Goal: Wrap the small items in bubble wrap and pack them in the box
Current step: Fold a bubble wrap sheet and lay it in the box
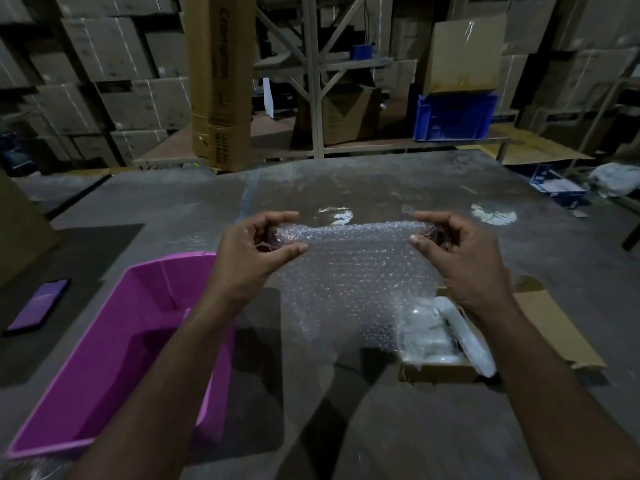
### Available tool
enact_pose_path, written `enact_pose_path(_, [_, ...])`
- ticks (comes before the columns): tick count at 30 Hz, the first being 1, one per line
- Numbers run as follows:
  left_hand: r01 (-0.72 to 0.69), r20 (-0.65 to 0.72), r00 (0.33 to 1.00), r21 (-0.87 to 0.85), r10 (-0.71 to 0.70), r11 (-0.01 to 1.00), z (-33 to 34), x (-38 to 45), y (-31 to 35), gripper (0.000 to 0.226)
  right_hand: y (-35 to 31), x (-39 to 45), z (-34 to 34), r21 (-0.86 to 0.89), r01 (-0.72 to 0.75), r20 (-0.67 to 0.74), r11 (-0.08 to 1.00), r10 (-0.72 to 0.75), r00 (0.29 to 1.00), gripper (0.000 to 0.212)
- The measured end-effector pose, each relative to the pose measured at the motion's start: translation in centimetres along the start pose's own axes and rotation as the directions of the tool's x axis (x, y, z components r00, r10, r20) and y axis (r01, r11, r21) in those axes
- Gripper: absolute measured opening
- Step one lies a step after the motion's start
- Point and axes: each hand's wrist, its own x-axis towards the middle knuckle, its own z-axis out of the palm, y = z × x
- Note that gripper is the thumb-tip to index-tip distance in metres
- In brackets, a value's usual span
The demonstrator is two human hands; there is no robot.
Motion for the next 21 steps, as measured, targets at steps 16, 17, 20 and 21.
enact_pose_path(16, [0.01,-0.02,1.0,-0.058,-0.011,0.998,0.0,-0.1,-0.1,0.008,0.1,-0.3,-0.2,-0.158,0.018,0.007,0.987,-0.017,1.0,0.044])
enact_pose_path(17, [0.03,0.015,1.0,-0.139,-0.028,0.99,0.1,0.0,0.0,0.005,0.1,-0.4,-0.1,-0.126,-0.015,0.04,0.992,0.02,0.999,0.061])
enact_pose_path(20, [0.048,0.07,0.997,-0.229,-0.032,0.972,0.4,0.0,0.5,0.011,0.4,-0.7,0.4,-0.018,-0.128,0.125,0.992,0.13,0.984,0.094])
enact_pose_path(21, [0.052,0.078,0.996,-0.248,-0.034,0.967,0.4,0.0,0.6,0.012,0.9,-0.7,0.7,0.039,-0.168,0.147,0.985,0.161,0.976,0.097])
